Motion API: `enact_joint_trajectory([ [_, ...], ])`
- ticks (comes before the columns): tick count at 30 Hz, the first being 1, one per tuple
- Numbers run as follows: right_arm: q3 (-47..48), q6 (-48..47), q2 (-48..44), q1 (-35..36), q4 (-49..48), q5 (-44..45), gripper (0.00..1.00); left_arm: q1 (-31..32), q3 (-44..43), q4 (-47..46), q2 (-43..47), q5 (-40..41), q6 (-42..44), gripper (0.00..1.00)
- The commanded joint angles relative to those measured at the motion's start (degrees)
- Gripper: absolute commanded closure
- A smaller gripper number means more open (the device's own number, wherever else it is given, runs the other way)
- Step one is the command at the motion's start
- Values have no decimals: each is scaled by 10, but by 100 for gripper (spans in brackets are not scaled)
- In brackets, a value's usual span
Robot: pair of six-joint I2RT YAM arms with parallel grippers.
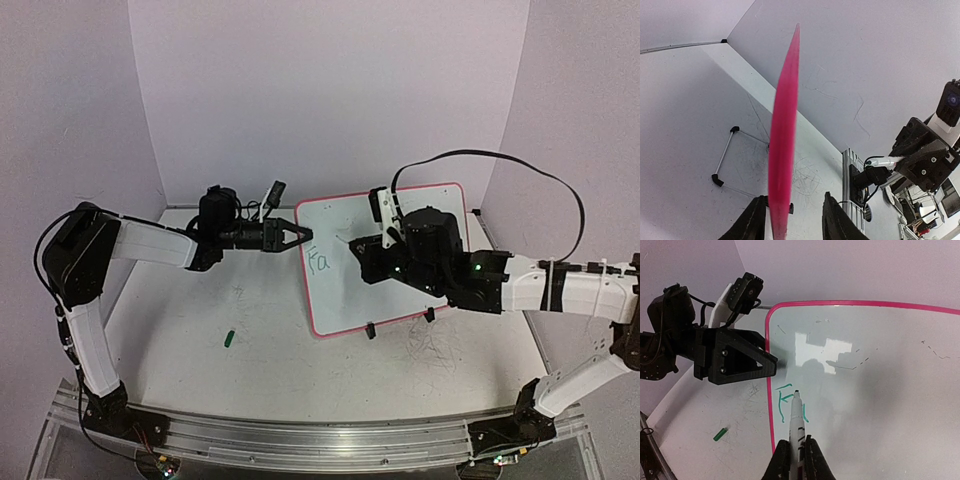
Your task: Write a sentence on the whiteboard
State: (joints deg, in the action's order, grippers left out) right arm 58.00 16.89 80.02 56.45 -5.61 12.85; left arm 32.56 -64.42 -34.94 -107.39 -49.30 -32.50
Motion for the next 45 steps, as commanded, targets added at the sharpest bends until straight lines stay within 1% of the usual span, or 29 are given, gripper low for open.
enact_joint_trajectory([
  [1,-8,-32,-22,-5,-10,15,100,-2,-22,-7,38,10,-18,57],
  [8,-3,-90,-44,-5,-9,18,100,-2,2,-6,44,55,-28,56],
  [14,3,-115,-44,-5,-7,-18,100,1,4,-6,36,73,-29,62],
  [20,4,-108,-24,-6,3,-22,100,1,2,-6,21,64,-22,77],
  [22,2,-97,-18,-6,5,-31,100,1,1,-6,18,60,-20,80],
  [26,-5,-77,-10,-9,5,-44,100,1,-3,-6,12,56,-14,89],
  [30,-3,-76,-2,-19,7,-57,100,1,-6,-6,8,52,-9,96],
  [36,9,-106,20,-21,20,-69,100,1,0,-5,11,52,4,100],
  [45,35,-134,45,-20,29,-74,100,3,-7,-3,11,48,9,100],
])
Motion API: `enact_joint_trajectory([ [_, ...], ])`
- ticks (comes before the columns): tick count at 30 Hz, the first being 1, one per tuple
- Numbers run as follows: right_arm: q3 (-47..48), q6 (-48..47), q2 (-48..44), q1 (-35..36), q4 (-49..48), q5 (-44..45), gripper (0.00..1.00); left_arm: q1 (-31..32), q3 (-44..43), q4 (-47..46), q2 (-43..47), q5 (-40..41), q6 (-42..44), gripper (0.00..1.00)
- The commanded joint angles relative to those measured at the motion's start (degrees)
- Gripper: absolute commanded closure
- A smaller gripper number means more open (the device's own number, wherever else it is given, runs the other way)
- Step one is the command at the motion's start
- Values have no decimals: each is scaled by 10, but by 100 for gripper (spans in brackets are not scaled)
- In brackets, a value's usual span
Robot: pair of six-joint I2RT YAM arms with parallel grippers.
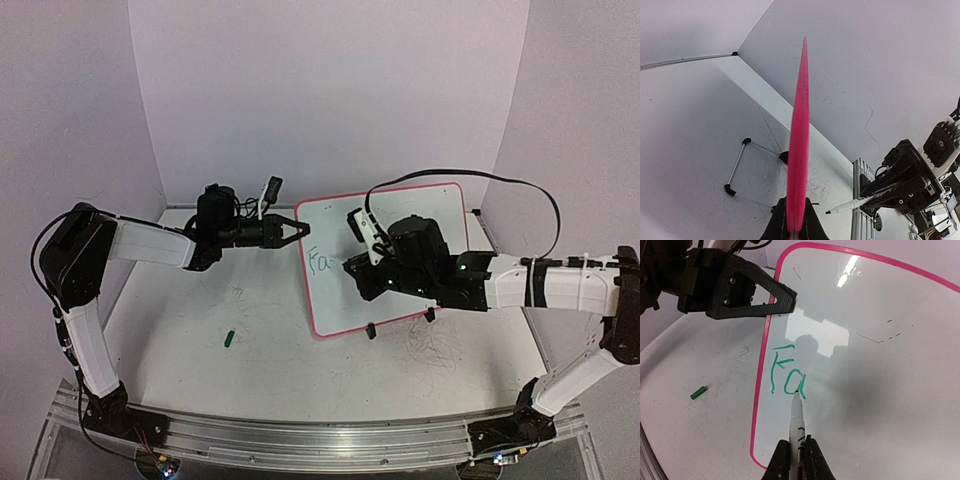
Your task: Write a sentence on the whiteboard
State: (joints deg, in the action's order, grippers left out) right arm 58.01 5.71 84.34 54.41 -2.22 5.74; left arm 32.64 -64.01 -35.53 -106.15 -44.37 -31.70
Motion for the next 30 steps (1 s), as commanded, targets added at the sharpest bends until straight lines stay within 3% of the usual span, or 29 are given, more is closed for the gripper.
enact_joint_trajectory([
  [1,35,-22,1,0,-5,-4,100,3,-12,2,-2,-1,1,100],
  [14,28,-22,-5,0,-6,29,100,9,-17,5,-8,2,-4,100],
  [21,39,-29,4,0,-19,-5,100,9,-16,7,-6,3,-4,100],
  [30,35,-12,14,0,-33,40,100,9,-17,8,-6,4,-2,100],
])
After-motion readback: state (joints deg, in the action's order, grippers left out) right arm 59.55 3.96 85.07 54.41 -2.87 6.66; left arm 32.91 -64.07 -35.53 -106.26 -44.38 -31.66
